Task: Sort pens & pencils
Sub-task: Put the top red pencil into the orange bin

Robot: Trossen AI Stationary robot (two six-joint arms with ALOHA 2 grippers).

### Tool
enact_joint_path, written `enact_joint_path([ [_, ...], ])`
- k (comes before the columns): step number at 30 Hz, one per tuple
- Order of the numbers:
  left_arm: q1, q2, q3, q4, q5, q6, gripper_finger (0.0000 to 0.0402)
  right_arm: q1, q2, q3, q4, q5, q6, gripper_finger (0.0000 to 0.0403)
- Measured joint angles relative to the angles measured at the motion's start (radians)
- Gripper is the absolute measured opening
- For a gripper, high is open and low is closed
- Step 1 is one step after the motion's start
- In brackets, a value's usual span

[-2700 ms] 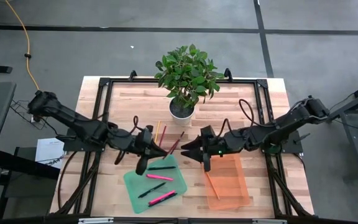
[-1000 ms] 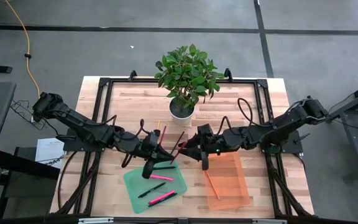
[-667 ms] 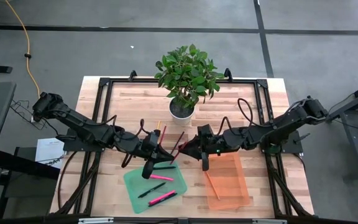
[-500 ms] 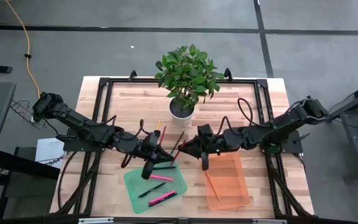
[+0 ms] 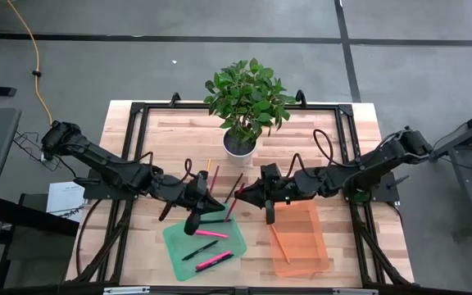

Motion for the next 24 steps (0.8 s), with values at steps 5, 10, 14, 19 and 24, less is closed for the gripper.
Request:
enact_joint_path([
  [5,0.0,-0.05,0.0,-0.088,-0.066,0.0,0.0,0.001,-0.005,0.0,-0.044,0.0,0.003,0.0004],
  [10,0.0,-0.108,0.0,-0.114,-0.129,0.032,0.0,0.001,-0.049,0.0,-0.125,0.018,-0.002,0.0004],
  [14,0.0,-0.15,0.0,-0.182,-0.155,0.044,0.0,0.001,-0.117,0.0,-0.225,0.057,-0.011,0.0004],
  [19,0.0,-0.183,0.0,-0.261,-0.168,0.045,0.0001,0.003,-0.202,0.0,-0.385,0.063,0.01,0.0004],
  [24,0.0,-0.199,0.0,-0.309,-0.172,0.052,0.0001,0.033,-0.276,0.0,-0.569,0.097,0.075,0.0004],
])
